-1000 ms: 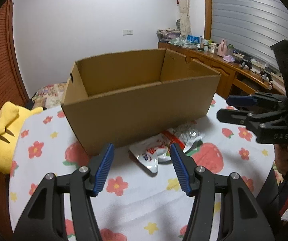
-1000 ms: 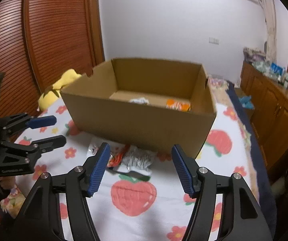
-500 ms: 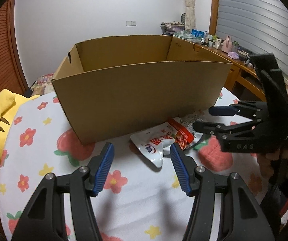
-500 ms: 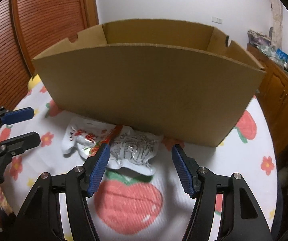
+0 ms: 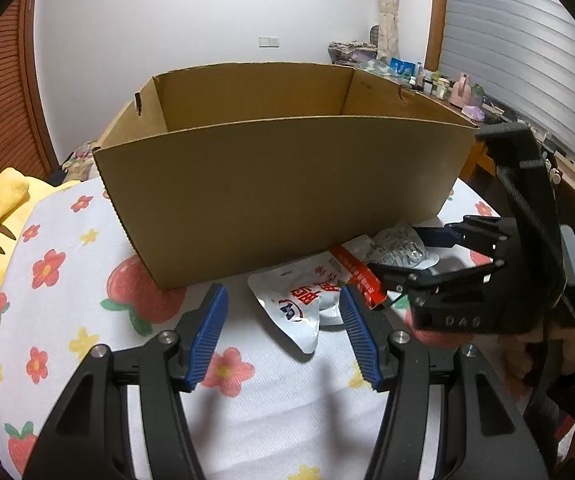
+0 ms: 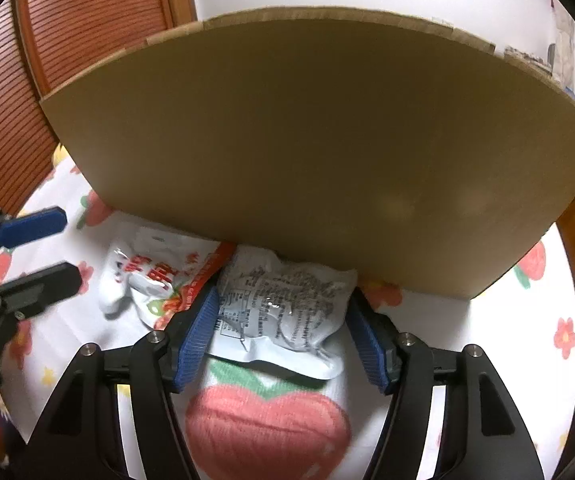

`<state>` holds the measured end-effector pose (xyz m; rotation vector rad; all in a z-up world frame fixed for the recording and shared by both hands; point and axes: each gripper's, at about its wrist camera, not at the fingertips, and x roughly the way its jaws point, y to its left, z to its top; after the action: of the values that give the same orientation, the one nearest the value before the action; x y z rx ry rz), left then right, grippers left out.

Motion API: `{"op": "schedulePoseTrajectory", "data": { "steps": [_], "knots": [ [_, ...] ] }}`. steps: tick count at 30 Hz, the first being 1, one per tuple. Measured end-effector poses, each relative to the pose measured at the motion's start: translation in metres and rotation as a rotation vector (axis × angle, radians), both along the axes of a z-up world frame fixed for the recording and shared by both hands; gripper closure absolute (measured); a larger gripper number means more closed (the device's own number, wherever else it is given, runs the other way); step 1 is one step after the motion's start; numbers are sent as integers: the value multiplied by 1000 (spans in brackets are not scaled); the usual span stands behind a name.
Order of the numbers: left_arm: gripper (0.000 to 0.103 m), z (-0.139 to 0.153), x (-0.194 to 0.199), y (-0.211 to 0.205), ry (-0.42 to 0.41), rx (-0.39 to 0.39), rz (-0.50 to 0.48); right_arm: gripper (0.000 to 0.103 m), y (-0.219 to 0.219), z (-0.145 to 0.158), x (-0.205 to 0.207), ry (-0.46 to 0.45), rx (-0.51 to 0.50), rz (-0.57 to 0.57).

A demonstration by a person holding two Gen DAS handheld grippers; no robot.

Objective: Organize snacks
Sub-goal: 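Move both tools back toward the white packets beside the box, then close the left tool on the white-and-red pouch while the right tool closes on the silver foil sachet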

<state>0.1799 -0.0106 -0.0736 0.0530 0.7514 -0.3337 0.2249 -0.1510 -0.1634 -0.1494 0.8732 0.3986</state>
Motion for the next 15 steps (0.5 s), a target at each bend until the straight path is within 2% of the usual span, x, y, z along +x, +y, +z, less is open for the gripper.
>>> {"op": "schedulePoseTrajectory", "data": {
  "steps": [5,8,10,15],
  "knots": [
    [45,-2,5,0,7,-5,4,35,5,-1,-2,-16,-34,6],
    [45,-6,9,-1,20,-12,10,38,6,-1,-4,-23,-41,14],
    [45,-9,12,-3,29,-9,12,43,3,0,-8,-21,-22,20],
    [45,-15,21,-6,53,-15,25,44,-5,1,-16,-9,7,20]
  ]
}}
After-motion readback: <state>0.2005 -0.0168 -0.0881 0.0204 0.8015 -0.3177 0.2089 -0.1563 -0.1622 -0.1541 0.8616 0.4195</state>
